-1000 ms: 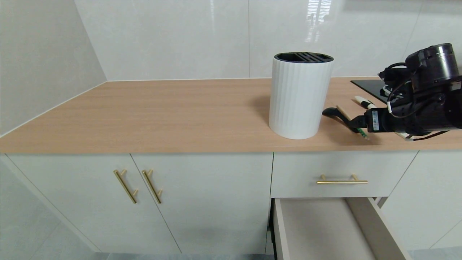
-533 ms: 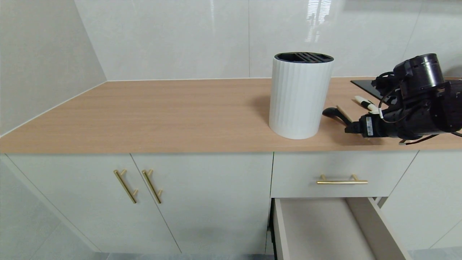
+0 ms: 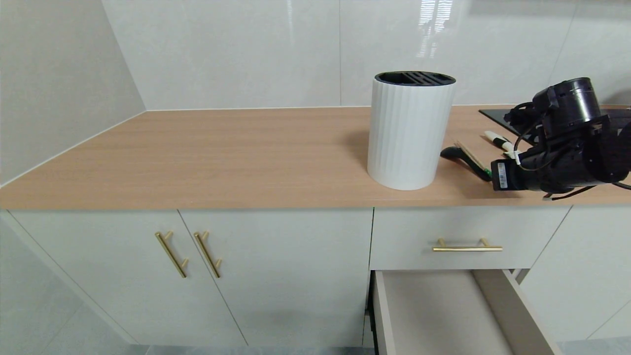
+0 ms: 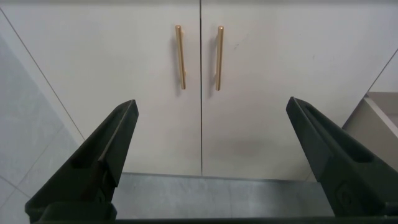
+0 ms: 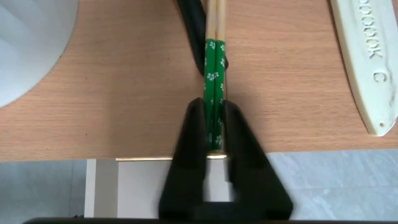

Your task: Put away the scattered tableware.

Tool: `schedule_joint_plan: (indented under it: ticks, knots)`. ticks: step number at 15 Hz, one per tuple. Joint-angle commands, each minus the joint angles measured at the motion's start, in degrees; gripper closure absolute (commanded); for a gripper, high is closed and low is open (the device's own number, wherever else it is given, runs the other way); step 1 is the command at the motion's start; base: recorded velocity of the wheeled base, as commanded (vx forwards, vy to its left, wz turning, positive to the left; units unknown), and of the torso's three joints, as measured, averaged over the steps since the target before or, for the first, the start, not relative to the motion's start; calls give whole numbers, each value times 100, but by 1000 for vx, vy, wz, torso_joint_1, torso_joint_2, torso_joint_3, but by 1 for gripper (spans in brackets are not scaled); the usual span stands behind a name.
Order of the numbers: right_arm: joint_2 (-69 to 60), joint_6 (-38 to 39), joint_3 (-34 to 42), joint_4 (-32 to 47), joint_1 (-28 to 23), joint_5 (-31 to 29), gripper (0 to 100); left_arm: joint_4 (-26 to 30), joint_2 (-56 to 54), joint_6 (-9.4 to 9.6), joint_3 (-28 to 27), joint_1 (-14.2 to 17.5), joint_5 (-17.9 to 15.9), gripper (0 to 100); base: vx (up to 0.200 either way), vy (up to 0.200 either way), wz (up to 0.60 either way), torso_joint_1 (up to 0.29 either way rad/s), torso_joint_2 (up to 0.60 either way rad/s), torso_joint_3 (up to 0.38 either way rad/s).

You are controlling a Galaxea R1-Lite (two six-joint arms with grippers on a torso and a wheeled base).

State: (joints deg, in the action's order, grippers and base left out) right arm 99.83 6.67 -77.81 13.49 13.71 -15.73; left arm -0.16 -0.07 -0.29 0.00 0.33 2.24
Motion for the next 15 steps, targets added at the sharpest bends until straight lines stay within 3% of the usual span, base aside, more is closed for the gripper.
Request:
schedule_joint_plan:
  ticks: [1, 8, 15]
  knots:
    - [-51, 1, 3, 4, 0, -1, 100, -2, 7, -6, 0, 2, 4, 0, 0, 0, 0, 0, 0, 0]
    - [-913, 133, 56, -5, 0, 17, 100, -2, 7, -6, 0, 2, 4, 0, 0, 0, 0, 0, 0, 0]
    - [-2776, 335, 908, 382, 140, 114, 100, -2, 7, 3, 0, 2, 4, 0, 0, 0, 0, 0, 0, 0]
